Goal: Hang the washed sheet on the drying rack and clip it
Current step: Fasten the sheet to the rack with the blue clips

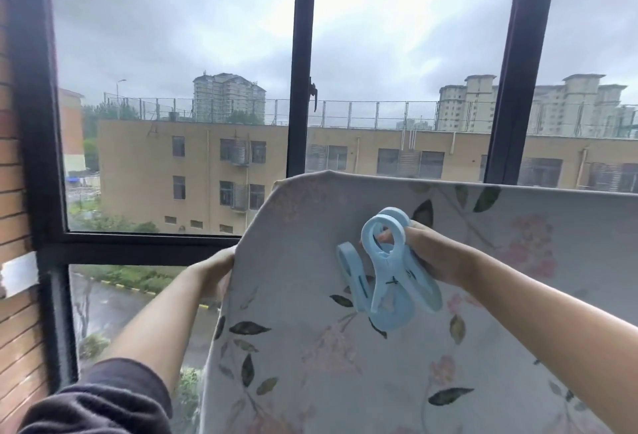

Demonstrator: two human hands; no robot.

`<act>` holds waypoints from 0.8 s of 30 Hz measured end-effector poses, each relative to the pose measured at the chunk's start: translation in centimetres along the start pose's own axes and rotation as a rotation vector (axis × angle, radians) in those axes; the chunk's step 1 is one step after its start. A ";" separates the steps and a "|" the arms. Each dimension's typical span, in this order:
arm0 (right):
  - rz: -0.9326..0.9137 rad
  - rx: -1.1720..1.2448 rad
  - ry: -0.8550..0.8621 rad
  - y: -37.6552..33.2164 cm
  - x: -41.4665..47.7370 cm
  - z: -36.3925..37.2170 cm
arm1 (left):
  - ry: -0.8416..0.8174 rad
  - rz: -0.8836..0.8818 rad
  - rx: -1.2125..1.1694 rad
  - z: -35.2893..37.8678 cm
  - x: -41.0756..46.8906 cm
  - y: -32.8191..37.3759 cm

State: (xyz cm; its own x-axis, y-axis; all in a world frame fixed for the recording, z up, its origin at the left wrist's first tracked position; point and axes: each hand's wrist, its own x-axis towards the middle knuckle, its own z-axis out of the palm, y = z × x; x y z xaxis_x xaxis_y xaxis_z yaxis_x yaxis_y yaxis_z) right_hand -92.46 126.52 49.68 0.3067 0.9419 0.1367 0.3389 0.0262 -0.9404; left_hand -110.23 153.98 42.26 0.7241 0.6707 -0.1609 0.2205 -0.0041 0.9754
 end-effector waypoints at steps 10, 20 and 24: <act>-0.005 0.205 -0.004 3.5 -1.3 1.0 | 0.769 0.781 0.251 4.0 -7.6 0.7; -0.138 0.592 0.043 11.0 -5.6 6.1 | 0.056 0.470 -0.024 13.9 -13.0 -7.0; -0.082 0.598 0.069 11.8 -6.9 7.6 | 0.027 0.459 0.143 14.9 -12.9 -8.7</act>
State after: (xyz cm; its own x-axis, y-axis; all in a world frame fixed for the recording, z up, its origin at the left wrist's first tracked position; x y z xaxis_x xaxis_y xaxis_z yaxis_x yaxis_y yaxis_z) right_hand -97.32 122.84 35.28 0.3641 0.9056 0.2175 -0.1885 0.3003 -0.9350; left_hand -111.77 134.30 33.65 0.7508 0.5948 0.2873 -0.0291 -0.4048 0.9139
